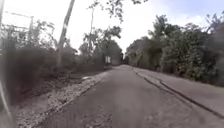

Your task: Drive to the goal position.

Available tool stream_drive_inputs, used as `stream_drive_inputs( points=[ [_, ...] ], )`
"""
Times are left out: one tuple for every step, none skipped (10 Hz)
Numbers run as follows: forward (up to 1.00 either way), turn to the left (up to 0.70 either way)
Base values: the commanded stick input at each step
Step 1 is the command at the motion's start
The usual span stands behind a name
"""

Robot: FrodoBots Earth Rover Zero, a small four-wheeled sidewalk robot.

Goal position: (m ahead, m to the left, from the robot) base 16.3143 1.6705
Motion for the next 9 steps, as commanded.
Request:
stream_drive_inputs(
  points=[
    [0.7, -0.01],
    [0.7, 0.0],
    [0.7, -0.02],
    [0.7, -0.02],
    [0.7, -0.02],
    [0.7, -0.02],
    [0.7, -0.02],
    [0.7, -0.01],
    [0.7, -0.02]
  ],
)
